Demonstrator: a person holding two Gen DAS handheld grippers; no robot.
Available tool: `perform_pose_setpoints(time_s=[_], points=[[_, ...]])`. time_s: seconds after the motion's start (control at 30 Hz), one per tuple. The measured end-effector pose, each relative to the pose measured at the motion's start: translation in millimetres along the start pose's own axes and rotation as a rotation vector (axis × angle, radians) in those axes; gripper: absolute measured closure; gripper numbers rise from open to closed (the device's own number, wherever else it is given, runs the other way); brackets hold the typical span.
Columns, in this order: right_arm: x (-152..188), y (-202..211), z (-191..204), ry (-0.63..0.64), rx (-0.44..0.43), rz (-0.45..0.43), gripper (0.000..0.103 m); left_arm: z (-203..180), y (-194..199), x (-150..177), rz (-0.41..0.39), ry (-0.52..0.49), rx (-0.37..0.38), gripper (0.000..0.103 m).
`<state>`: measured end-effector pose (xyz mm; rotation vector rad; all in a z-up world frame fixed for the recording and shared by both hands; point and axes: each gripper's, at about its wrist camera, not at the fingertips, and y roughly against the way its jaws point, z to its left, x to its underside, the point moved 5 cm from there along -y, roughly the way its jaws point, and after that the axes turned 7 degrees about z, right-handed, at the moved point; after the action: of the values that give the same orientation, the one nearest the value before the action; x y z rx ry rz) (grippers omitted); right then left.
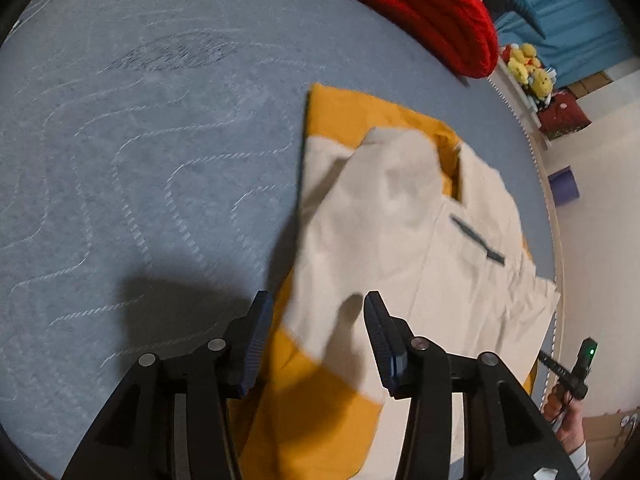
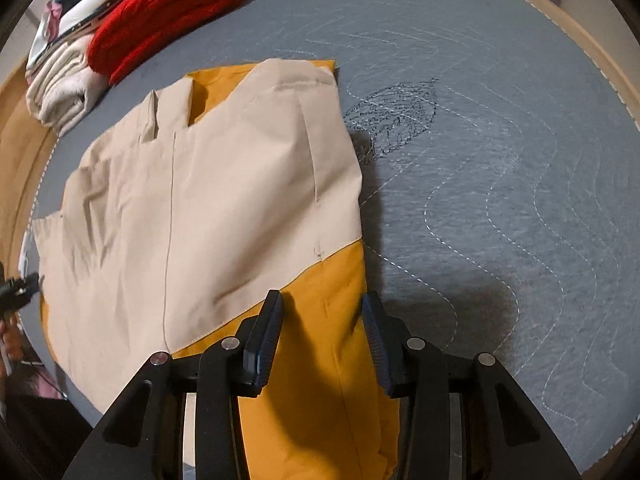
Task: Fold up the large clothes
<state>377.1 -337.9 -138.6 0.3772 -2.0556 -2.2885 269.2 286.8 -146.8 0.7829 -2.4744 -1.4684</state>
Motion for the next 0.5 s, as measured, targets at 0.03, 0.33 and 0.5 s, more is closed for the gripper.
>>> perform_pose_setpoints(time_s=[0.03,0.33,0.5], points=[[-1,-1,3,0.002,0.004,-0.007,0.075,-5,0,-2,-0.009,-0.012,0.001,0.061],[-16,66,26,0.031,-0.031,-0.248,0.1,-21,45,-18,-0.228,-0.069,-0.023,0.102],[-31,98,30,-0.021,-0.029,-0.413,0.1,-29,58,-25,-0.334,-0.067,-0.028,0.102]])
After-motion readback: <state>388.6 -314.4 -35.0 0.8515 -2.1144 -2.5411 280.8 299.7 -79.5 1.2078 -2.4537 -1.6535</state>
